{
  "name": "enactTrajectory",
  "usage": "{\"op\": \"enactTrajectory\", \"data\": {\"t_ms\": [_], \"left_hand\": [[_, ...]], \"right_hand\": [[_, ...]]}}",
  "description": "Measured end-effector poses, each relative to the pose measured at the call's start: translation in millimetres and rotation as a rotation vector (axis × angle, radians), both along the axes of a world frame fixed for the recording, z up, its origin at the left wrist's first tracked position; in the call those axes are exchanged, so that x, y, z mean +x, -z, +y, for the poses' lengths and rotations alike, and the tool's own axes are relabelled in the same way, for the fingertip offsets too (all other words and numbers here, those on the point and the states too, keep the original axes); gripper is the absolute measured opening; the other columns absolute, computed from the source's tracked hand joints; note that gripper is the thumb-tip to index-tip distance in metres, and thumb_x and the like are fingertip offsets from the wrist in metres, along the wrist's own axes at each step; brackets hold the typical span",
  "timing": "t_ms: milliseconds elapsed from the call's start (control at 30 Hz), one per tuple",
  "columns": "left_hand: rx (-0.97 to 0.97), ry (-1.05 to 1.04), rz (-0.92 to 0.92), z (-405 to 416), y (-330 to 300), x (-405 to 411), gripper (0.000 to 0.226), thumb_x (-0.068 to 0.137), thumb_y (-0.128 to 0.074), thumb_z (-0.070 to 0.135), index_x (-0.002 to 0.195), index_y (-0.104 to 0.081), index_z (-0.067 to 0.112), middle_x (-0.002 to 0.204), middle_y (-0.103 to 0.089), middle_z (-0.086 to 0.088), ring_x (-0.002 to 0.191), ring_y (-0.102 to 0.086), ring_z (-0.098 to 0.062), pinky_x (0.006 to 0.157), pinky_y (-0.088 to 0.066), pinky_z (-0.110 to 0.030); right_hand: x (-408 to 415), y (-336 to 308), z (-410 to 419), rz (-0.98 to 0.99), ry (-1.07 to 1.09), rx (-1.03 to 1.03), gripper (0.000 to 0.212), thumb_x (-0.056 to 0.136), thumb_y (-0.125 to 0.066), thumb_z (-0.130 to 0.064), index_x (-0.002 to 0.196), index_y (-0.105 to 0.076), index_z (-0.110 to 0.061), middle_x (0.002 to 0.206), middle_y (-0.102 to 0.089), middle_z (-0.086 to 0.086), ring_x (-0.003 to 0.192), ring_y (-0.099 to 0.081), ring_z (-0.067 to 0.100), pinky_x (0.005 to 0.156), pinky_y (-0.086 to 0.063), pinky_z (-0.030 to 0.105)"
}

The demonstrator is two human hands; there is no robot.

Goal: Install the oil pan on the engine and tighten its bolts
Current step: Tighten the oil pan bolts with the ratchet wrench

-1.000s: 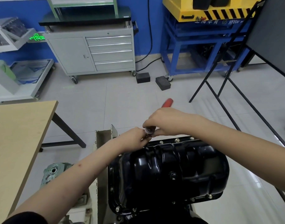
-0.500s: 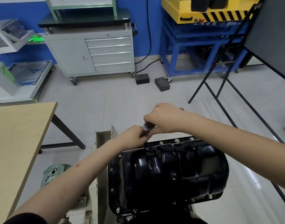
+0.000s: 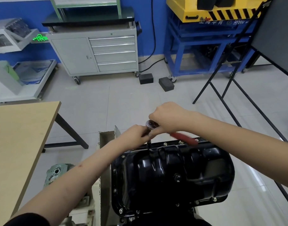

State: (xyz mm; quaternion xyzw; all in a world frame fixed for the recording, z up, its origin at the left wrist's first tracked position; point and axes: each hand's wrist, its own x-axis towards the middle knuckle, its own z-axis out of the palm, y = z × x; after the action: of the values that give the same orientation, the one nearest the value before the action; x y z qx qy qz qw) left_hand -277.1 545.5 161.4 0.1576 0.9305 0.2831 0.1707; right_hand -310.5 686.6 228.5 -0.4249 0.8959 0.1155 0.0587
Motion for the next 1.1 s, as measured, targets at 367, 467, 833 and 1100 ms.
{"op": "enactTrajectory", "data": {"t_ms": [367,467,833,1100], "left_hand": [[-0.062,0.054,-0.040,0,1,-1,0.035,0.096,-0.041,0.027,0.074,-0.053,0.002,0.054,-0.042,-0.004,0.059,-0.040,-0.020,0.050,-0.032,-0.018],[-0.077,0.092,0.034,0,-1,2,0.036,0.094,-0.044,0.015,0.061,-0.034,0.011,0.054,-0.038,-0.010,0.057,-0.034,-0.024,0.049,-0.028,-0.020],[-0.140,0.142,0.047,2,5,5,0.024,0.095,-0.042,0.024,0.078,-0.049,0.008,0.059,-0.046,-0.008,0.061,-0.042,-0.027,0.054,-0.022,-0.024],[-0.060,0.129,0.010,6,7,2,0.029,0.097,-0.038,0.025,0.082,-0.052,0.005,0.078,-0.061,-0.016,0.073,-0.052,-0.030,0.060,-0.037,-0.023]], "right_hand": [[-1,0,1,-0.027,-0.024,0.002,0.037,0.083,-0.054,-0.052,0.086,-0.060,-0.015,0.080,-0.061,0.003,0.068,-0.047,0.023,0.056,-0.036,0.028],[4,2,3,-0.058,0.025,-0.006,0.048,0.081,-0.050,-0.060,0.084,-0.059,-0.013,0.072,-0.053,0.002,0.065,-0.045,0.022,0.046,-0.024,0.026],[9,3,8,-0.036,-0.100,-0.004,0.041,0.086,-0.049,-0.053,0.094,-0.060,-0.014,0.090,-0.064,0.004,0.085,-0.058,0.025,0.078,-0.042,0.032],[5,4,11,-0.100,-0.135,-0.044,0.018,0.089,-0.051,-0.031,0.103,-0.057,-0.021,0.100,-0.061,-0.003,0.097,-0.055,0.021,0.088,-0.039,0.032]]}}
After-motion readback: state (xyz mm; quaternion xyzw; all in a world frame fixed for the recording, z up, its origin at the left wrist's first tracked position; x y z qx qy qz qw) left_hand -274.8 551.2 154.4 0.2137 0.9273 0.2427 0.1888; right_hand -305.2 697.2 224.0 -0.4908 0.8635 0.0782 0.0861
